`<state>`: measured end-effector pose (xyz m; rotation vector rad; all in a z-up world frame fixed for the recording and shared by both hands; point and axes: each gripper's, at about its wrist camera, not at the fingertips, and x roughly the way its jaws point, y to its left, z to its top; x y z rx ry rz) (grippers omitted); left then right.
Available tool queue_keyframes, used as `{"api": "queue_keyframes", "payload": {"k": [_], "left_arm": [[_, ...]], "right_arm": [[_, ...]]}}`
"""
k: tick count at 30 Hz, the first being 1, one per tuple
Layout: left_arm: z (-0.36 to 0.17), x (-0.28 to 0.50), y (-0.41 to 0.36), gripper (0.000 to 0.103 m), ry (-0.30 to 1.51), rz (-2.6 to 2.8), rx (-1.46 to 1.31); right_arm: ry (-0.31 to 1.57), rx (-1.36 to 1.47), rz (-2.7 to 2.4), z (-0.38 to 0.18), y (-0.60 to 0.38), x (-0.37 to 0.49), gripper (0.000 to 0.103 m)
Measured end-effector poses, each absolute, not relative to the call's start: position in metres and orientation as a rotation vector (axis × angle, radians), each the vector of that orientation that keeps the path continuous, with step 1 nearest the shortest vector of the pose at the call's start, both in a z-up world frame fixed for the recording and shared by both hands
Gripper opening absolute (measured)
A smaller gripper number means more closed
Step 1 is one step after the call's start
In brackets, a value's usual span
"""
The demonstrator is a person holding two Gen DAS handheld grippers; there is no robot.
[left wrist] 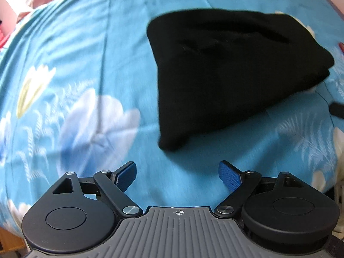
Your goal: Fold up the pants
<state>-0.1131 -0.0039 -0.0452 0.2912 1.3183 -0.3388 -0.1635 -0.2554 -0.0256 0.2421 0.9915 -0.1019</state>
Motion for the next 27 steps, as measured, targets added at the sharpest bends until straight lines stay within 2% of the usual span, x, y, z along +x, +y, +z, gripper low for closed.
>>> {"api": "queue_keyframes", "payload": {"k": [12,27], "left_arm": [[-0.021,-0.117,-0.017,0.103,1.272,-0.301,0.269],[-0.029,-0.117,-0.022,0.103,1.279,-0.274,0.286]], "right_arm": [[0.973,0.173,-0.091,-0.009,-0.228,-0.161,0.089],[0.985,0.188,-0.095,-0.012,-0.225,-0.174,0.091]]}}
